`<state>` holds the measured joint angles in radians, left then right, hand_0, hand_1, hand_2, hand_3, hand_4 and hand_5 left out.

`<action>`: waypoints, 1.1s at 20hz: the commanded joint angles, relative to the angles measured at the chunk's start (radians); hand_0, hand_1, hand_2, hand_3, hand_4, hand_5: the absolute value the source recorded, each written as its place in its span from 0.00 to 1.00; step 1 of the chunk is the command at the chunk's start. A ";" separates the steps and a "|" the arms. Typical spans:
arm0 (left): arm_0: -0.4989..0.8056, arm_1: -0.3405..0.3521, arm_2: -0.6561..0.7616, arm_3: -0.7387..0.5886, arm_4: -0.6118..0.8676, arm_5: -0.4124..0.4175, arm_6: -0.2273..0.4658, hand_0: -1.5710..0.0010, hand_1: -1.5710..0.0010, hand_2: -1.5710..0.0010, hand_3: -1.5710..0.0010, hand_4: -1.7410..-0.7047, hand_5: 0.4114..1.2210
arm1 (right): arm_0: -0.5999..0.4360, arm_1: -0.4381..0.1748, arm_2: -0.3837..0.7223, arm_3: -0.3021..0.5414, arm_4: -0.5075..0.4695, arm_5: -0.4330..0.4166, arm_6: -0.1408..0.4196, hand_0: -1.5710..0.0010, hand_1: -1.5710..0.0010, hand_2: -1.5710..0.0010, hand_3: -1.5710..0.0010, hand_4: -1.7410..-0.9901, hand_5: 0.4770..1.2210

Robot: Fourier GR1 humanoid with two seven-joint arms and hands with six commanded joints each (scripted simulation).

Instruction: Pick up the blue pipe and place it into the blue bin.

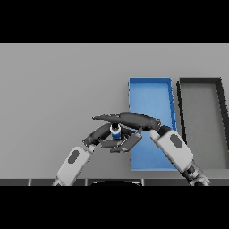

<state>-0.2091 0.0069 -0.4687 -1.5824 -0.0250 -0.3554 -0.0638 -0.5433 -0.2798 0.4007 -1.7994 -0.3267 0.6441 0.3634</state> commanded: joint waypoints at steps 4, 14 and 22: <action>0.018 -0.007 0.002 -0.008 -0.008 0.016 0.077 0.00 0.00 0.02 0.26 0.11 1.00 | -0.038 0.032 0.009 0.052 0.034 0.014 -0.004 0.48 0.47 0.47 0.58 0.39 0.07; -0.007 -0.038 0.017 0.026 -0.041 0.010 -0.013 0.00 0.00 0.01 0.10 0.01 1.00 | 0.006 0.089 0.008 0.017 0.045 0.021 -0.084 0.05 0.05 0.05 0.07 0.34 0.85; 0.006 -0.010 0.018 -0.002 -0.065 0.016 -0.017 0.25 0.30 0.32 0.46 0.22 1.00 | 0.050 0.163 -0.021 0.007 -0.007 -0.006 -0.001 0.01 0.01 0.01 0.01 0.33 0.97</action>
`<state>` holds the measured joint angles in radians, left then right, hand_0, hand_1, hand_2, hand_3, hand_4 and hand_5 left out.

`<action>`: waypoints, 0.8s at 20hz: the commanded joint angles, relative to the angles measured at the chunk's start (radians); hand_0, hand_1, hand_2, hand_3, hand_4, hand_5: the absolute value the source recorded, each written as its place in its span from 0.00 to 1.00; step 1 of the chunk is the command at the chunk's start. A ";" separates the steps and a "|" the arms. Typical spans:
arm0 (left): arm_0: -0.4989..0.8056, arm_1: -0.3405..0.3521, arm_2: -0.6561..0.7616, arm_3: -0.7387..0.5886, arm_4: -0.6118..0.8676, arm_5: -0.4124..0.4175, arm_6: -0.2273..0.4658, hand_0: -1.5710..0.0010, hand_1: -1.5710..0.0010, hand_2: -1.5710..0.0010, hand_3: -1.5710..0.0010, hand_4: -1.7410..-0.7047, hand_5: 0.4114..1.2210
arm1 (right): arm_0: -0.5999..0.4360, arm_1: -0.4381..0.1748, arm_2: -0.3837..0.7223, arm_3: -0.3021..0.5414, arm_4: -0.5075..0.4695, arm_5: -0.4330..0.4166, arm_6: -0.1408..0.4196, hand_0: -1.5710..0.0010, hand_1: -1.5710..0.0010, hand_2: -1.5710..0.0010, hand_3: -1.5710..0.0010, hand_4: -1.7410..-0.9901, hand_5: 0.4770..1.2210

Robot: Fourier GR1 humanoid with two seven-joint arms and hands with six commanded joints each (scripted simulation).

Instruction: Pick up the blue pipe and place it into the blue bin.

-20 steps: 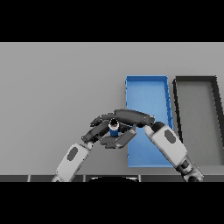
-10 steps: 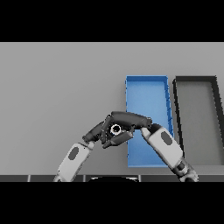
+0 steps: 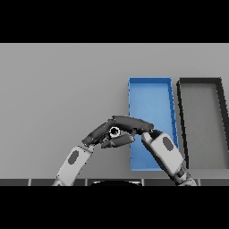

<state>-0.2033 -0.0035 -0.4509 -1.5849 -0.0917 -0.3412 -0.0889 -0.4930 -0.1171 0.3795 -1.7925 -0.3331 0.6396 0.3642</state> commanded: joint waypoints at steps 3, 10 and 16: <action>-0.001 0.021 0.002 0.003 -0.020 -0.056 0.010 0.62 0.64 0.65 0.73 0.47 1.00 | 0.008 0.017 -0.005 -0.009 0.025 0.003 0.026 0.00 0.00 0.00 0.01 0.32 0.99; -0.010 0.012 0.016 0.016 -0.020 -0.071 0.139 0.92 0.93 0.93 0.94 0.72 0.39 | 0.004 0.066 -0.039 -0.006 0.061 0.018 0.019 0.00 0.00 0.00 0.00 0.32 1.00; -0.010 0.001 0.029 0.046 -0.011 -0.060 0.186 0.98 0.98 0.98 0.98 0.75 0.16 | 0.017 0.082 -0.059 -0.028 0.043 0.023 0.000 0.00 0.00 0.00 0.00 0.32 1.00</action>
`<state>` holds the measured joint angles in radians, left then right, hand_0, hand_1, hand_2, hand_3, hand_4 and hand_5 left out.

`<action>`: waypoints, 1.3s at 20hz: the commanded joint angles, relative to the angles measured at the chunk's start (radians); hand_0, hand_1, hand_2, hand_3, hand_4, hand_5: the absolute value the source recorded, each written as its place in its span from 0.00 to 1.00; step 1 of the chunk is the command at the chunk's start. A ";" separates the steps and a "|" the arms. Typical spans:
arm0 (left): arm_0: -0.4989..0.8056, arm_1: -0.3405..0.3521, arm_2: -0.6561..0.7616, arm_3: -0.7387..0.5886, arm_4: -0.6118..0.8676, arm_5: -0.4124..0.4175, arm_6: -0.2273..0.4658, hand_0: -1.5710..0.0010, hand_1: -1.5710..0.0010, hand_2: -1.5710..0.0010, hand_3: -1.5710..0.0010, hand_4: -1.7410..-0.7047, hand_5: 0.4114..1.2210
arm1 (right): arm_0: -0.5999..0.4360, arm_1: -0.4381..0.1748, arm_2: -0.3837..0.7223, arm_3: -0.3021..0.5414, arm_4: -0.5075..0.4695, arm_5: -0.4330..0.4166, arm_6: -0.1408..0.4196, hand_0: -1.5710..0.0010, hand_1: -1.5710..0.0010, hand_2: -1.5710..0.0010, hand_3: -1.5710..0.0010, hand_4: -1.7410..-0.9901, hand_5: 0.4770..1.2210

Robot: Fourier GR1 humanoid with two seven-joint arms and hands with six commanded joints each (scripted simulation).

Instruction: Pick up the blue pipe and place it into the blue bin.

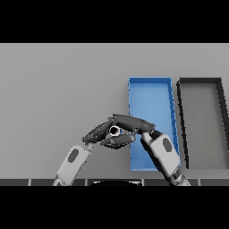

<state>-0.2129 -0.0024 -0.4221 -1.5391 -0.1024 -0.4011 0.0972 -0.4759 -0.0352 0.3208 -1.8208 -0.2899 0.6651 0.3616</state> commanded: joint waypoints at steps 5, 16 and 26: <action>0.013 0.011 -0.005 -0.009 -0.005 0.011 0.012 0.99 0.99 0.99 1.00 0.74 0.10 | -0.120 0.024 -0.087 0.010 -0.173 -0.068 0.175 0.00 0.00 0.00 0.00 0.33 1.00; 0.036 0.035 -0.015 -0.050 -0.015 0.007 -0.001 1.00 1.00 1.00 1.00 0.76 0.07 | -0.521 -0.159 -0.347 0.228 -0.338 -0.313 0.146 0.00 0.00 0.00 0.00 0.32 1.00; 0.026 0.036 0.006 -0.047 -0.014 0.023 0.004 1.00 1.00 1.00 1.00 0.77 0.06 | -0.387 -0.237 -0.442 0.390 -0.091 -0.314 0.178 0.00 0.00 0.00 0.00 0.32 1.00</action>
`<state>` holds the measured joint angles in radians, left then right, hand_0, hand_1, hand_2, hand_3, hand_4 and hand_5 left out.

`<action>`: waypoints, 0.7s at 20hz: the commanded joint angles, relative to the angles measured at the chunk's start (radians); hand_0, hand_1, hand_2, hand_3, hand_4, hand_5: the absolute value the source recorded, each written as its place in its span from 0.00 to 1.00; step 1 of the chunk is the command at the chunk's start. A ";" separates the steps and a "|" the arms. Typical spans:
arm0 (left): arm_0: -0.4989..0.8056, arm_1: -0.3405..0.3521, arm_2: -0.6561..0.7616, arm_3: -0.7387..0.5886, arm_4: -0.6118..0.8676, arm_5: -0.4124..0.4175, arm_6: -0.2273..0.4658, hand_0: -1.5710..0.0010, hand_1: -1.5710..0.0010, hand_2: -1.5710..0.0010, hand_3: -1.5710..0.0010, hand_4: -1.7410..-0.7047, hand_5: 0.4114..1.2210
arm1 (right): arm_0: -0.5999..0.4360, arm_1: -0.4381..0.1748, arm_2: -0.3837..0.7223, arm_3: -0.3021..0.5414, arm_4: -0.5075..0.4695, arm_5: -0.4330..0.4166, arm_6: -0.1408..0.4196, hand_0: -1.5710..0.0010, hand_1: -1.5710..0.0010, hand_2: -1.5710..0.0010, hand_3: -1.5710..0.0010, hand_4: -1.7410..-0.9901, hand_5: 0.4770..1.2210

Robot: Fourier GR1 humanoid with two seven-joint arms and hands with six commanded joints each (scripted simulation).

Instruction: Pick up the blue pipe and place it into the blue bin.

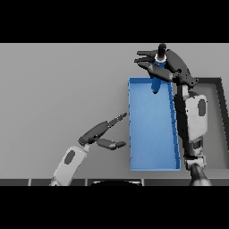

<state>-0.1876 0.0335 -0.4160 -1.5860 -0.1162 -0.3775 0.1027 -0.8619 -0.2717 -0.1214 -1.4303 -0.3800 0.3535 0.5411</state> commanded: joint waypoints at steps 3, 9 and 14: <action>0.000 -0.003 -0.006 -0.003 -0.004 0.000 -0.006 1.00 1.00 1.00 1.00 0.78 0.06 | 0.067 -0.005 -0.008 0.009 0.062 -0.010 0.040 0.00 0.00 0.00 0.00 0.32 1.00; 0.006 0.014 -0.001 -0.008 -0.017 0.007 -0.029 1.00 1.00 1.00 1.00 0.78 0.07 | 0.206 -0.011 0.025 0.055 0.176 -0.084 0.069 0.00 0.00 0.00 0.00 0.32 1.00; -0.007 0.003 0.000 0.014 -0.029 0.020 -0.031 1.00 1.00 1.00 1.00 0.79 0.08 | 0.260 -0.099 0.178 0.152 0.077 -0.191 0.068 0.00 0.00 0.00 0.20 0.26 1.00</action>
<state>-0.1947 0.0369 -0.4159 -1.5721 -0.1457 -0.3572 0.0725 -0.6014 -0.3705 0.0562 -1.2781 -0.3015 0.1650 0.6089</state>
